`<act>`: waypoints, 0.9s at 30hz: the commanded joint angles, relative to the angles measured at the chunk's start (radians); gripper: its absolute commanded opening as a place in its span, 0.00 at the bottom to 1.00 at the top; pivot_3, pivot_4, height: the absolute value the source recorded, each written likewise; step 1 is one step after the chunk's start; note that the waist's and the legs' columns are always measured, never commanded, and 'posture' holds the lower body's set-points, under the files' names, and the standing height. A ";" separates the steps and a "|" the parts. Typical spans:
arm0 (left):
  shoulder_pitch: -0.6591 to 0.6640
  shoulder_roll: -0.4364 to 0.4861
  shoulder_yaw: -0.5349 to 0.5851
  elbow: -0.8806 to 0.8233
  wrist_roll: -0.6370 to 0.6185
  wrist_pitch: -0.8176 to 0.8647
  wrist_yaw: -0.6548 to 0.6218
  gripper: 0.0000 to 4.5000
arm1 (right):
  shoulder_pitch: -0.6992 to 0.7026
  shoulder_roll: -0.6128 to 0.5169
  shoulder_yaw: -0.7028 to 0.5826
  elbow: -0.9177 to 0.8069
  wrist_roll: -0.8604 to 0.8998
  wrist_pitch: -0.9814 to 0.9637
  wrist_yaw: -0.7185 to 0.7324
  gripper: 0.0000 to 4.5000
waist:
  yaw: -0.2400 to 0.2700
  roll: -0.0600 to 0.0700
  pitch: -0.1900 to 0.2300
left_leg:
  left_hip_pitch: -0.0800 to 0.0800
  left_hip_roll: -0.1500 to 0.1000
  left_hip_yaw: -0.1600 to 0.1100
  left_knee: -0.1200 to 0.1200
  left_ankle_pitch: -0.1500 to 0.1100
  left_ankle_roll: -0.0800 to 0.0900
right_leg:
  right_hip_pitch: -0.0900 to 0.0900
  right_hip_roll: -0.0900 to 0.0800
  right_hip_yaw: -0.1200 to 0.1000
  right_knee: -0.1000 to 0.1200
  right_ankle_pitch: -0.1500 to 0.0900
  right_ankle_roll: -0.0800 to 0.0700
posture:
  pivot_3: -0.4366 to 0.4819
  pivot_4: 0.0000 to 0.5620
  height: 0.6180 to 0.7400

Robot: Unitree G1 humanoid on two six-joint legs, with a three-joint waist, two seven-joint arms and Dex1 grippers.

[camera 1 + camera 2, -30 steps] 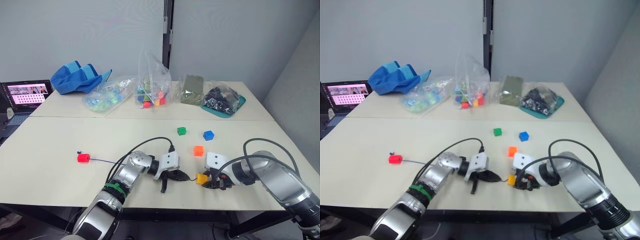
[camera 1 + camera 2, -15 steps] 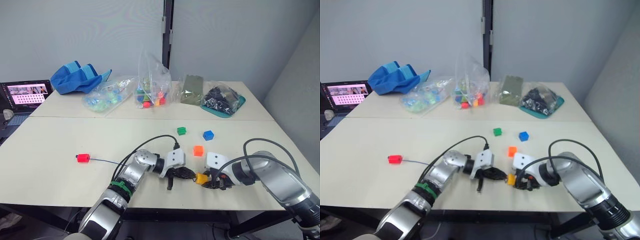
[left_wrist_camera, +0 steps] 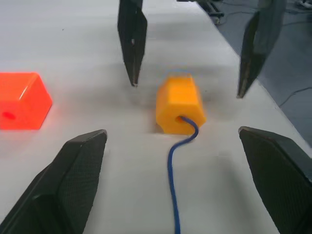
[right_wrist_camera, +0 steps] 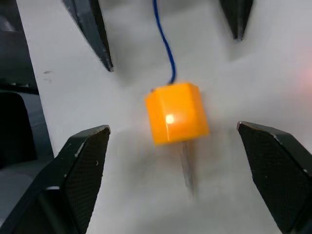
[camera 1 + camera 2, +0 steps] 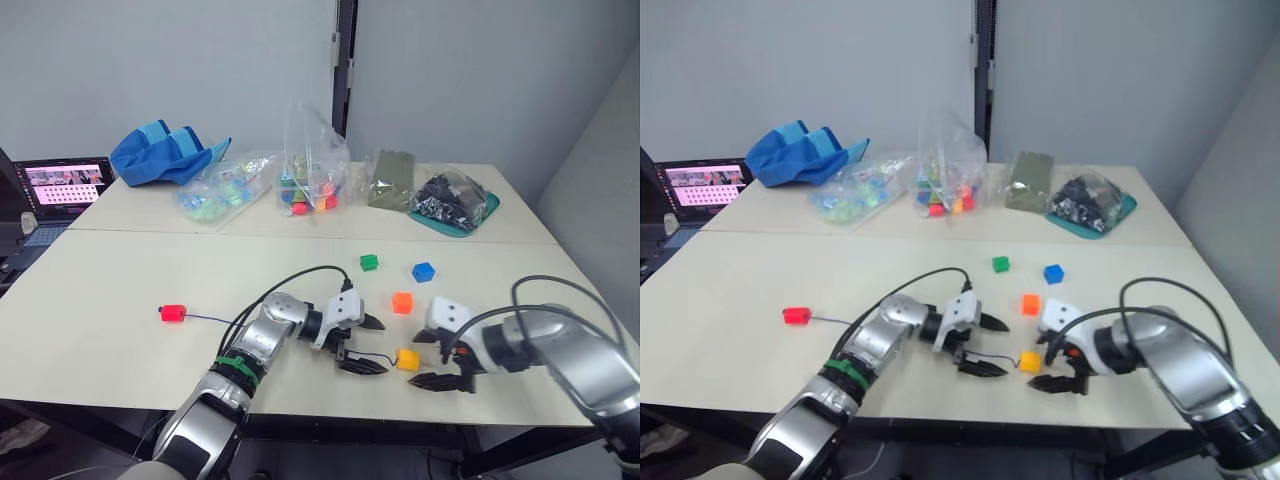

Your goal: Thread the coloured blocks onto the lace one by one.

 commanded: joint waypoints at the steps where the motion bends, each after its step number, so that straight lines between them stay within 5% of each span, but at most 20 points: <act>1: -0.036 -0.037 -0.013 0.027 0.010 -0.047 -0.004 1.00 | 0.045 -0.019 -0.097 -0.075 0.046 0.034 -0.038 1.00 | -0.002 0.000 0.000 | 0.000 0.000 0.000 0.000 0.000 0.000 | 0.000 0.000 0.000 0.000 0.000 0.000 | 0.48 0.27 1.00; 10: -0.086 -0.076 -0.035 0.176 0.087 -0.144 0.037 1.00 | 0.206 -0.014 -0.169 -0.151 0.014 -0.022 -0.172 1.00 | -0.016 0.000 0.000 | 0.000 0.000 0.000 0.000 0.000 0.000 | 0.000 0.000 0.000 0.001 0.000 0.000 | 0.48 0.27 1.00; 20: -0.108 -0.095 -0.009 0.225 0.088 -0.163 0.032 0.30 | 0.223 0.067 -0.113 -0.072 -0.030 -0.161 -0.248 1.00 | -0.012 0.000 0.000 | 0.000 0.000 0.000 0.000 0.000 0.000 | 0.000 0.000 0.000 0.001 0.000 0.000 | 0.48 0.27 1.00; 27: -0.093 -0.091 -0.013 0.214 0.097 -0.165 0.018 0.29 | 0.223 0.103 -0.071 -0.004 -0.054 -0.228 -0.259 1.00 | -0.013 0.000 0.000 | 0.000 0.000 0.000 0.000 0.000 0.000 | 0.000 0.000 0.000 0.001 0.000 0.000 | 0.48 0.27 1.00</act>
